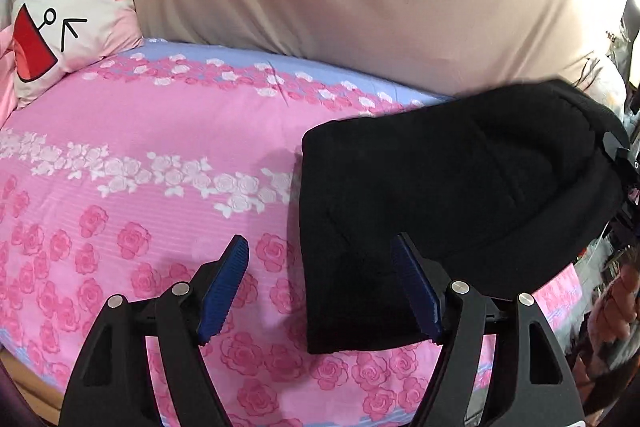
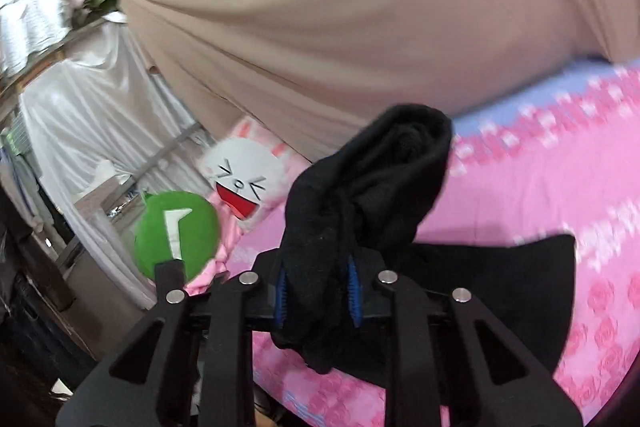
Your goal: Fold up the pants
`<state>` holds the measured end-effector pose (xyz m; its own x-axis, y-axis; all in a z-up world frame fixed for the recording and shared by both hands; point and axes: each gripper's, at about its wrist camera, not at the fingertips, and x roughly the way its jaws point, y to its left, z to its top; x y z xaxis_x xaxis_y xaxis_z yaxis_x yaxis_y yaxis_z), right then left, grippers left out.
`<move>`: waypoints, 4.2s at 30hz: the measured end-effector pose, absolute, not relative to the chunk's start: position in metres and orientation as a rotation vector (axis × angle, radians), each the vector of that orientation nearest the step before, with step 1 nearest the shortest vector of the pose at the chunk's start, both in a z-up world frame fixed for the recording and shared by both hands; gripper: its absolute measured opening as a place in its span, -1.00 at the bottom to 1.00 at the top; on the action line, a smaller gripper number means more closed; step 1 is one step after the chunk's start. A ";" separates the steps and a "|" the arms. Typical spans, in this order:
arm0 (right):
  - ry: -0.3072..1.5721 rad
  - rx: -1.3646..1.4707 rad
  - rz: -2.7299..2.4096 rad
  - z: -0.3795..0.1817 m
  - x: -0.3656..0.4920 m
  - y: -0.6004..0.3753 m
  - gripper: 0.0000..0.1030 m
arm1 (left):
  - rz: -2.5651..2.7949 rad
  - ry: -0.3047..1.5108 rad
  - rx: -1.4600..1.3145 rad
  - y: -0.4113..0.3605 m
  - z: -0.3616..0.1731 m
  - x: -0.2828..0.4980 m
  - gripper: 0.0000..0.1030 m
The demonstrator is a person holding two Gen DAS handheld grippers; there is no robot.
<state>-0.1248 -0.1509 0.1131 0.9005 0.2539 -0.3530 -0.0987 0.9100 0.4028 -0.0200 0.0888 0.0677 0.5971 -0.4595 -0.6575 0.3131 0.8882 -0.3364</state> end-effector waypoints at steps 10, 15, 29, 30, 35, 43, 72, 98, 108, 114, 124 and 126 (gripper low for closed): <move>0.662 0.330 -0.266 0.002 -0.153 -0.195 -0.18 | -0.520 0.923 -0.185 0.062 0.032 -0.015 0.39; 0.641 0.302 -0.303 0.014 -0.162 -0.202 0.38 | -0.552 0.983 -0.257 0.052 0.013 -0.011 0.41; 0.690 0.395 -0.157 -0.005 -0.123 -0.202 -0.29 | -0.580 1.050 -0.414 0.049 -0.016 -0.005 0.67; 0.691 0.398 -0.153 -0.007 -0.119 -0.201 -0.47 | -0.576 1.047 -0.407 0.048 -0.014 -0.006 0.67; 0.548 0.344 -0.105 0.043 -0.152 -0.188 -0.69 | -0.570 1.023 -0.353 0.045 -0.004 -0.012 0.67; 0.662 0.312 -0.267 -0.003 -0.159 -0.205 -0.24 | -0.571 1.063 -0.361 0.032 -0.019 -0.003 0.69; 0.529 0.209 -0.224 0.055 -0.203 -0.160 -0.47 | -0.449 0.751 -0.128 0.077 0.067 -0.090 -0.49; 0.694 0.120 -0.261 0.009 -0.170 -0.156 -0.62 | -0.329 0.860 0.118 -0.018 0.009 -0.056 -0.29; 0.634 0.236 -0.254 0.028 -0.210 -0.167 0.17 | -0.439 0.857 -0.096 0.037 0.028 -0.075 0.35; 0.686 0.470 -0.179 0.011 -0.227 -0.206 0.74 | -0.482 0.951 -0.306 0.102 0.005 -0.066 0.67; 0.756 0.701 -0.039 -0.023 -0.190 -0.208 0.91 | -0.680 1.098 -0.482 0.073 -0.038 -0.036 0.72; 0.745 0.699 -0.046 -0.023 -0.180 -0.206 0.90 | -0.675 1.095 -0.436 0.060 -0.036 -0.033 0.75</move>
<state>-0.1802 -0.2060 -0.0231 0.7452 0.2002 -0.6361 0.2763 0.7755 0.5677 -0.0328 0.0597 -0.0358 0.2928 -0.6900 -0.6619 0.2814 0.7238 -0.6300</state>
